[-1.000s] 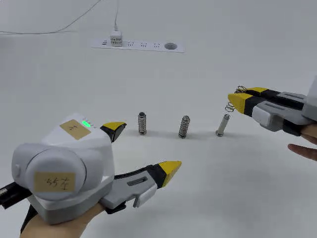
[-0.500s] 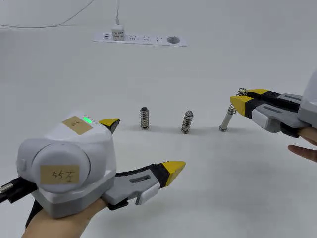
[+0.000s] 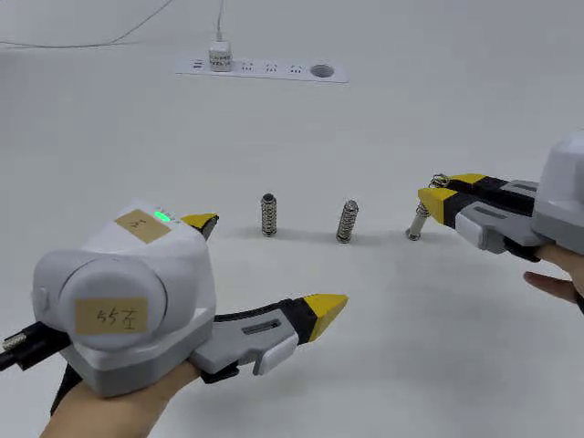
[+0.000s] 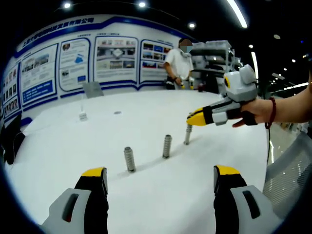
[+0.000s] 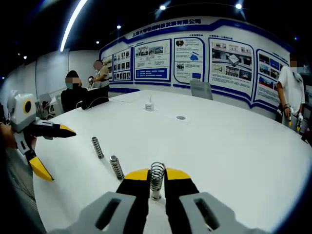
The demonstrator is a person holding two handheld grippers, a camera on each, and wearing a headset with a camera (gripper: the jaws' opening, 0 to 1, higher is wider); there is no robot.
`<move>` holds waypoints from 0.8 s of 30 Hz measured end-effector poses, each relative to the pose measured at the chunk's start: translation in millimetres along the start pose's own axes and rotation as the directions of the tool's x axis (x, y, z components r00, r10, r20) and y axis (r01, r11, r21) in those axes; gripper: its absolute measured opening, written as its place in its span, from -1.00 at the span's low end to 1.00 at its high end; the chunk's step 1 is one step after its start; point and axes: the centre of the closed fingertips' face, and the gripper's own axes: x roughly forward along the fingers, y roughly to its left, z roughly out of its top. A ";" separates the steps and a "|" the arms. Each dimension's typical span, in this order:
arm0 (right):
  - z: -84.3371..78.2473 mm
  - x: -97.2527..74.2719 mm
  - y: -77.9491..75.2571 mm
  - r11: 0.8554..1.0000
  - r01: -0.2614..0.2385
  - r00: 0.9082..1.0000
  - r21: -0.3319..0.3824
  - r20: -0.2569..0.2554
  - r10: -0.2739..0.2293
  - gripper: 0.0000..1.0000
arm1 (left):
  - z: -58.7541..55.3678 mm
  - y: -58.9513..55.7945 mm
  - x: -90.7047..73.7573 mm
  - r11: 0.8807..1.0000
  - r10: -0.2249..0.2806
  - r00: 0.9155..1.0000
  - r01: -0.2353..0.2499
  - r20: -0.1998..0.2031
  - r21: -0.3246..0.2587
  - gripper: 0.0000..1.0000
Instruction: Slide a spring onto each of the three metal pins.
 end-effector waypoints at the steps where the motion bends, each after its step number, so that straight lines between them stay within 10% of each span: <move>1: -2.1 0.6 1.1 1.000 -0.001 1.000 -0.003 -0.008 0.001 -0.76 | -0.4 -0.4 0.0 1.000 -0.002 1.000 0.002 -0.002 0.002 0.84; 24: -31.9 12.8 -1.1 0.997 0.028 0.997 0.074 -0.070 -0.023 -0.76 | -1.6 -2.2 1.0 1.000 -0.007 1.000 0.007 -0.008 0.014 0.82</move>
